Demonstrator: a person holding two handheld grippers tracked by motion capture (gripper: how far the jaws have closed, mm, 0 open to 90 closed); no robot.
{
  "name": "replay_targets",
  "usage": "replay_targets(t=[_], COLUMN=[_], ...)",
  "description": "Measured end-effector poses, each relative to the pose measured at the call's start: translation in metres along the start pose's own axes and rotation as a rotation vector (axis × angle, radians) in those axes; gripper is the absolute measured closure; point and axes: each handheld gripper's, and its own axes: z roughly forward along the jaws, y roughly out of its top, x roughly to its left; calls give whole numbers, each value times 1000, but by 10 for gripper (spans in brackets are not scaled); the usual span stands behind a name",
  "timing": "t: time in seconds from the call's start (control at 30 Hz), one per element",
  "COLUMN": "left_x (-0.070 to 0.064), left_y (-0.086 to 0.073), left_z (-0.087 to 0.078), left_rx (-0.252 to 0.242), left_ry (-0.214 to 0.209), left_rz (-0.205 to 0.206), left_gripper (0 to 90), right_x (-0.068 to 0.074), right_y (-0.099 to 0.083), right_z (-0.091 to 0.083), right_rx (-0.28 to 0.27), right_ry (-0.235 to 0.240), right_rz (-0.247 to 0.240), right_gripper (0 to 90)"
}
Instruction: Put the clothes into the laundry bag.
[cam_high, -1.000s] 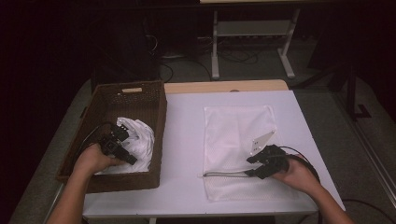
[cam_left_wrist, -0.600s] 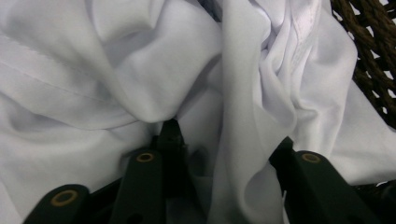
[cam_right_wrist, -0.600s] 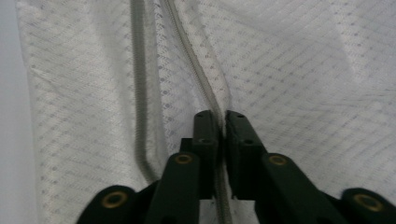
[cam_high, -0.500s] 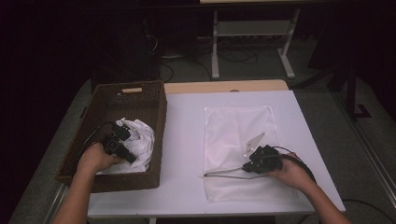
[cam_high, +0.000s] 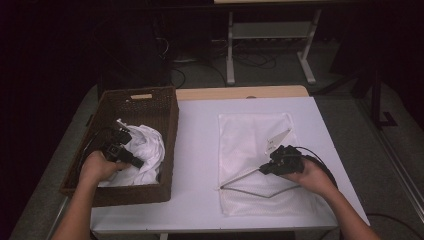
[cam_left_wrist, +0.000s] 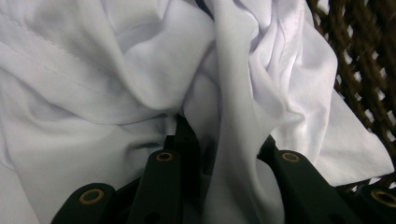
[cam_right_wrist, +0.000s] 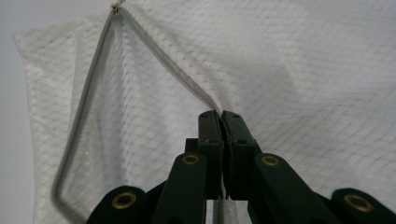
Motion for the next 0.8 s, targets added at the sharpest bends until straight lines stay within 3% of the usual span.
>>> replay_targets(t=[0.13, 0.27, 0.43, 0.6, 0.8], left_x=[10, 22, 34, 36, 28], left_y=[-3, -13, -26, -33, -36], left_z=[-11, -25, -42, -57, -72], left_rx=[-70, -172, -281, -333, -342], left_ry=[-49, -114, -184, -212, -246], left_rz=[-40, -106, -154, -164, -140], left_gripper=[725, 726, 727, 728, 728], right_x=[-7, -14, -22, -28, -33], right_y=[4, 7, 12, 17, 20], right_z=[-3, -5, -9, -15, -19], right_rx=[-17, -26, -31, -42, -56], right_ry=[8, 13, 21, 18, 19], right_rz=[22, 34, 45, 56, 60], right_gripper=[865, 866, 867, 867, 867])
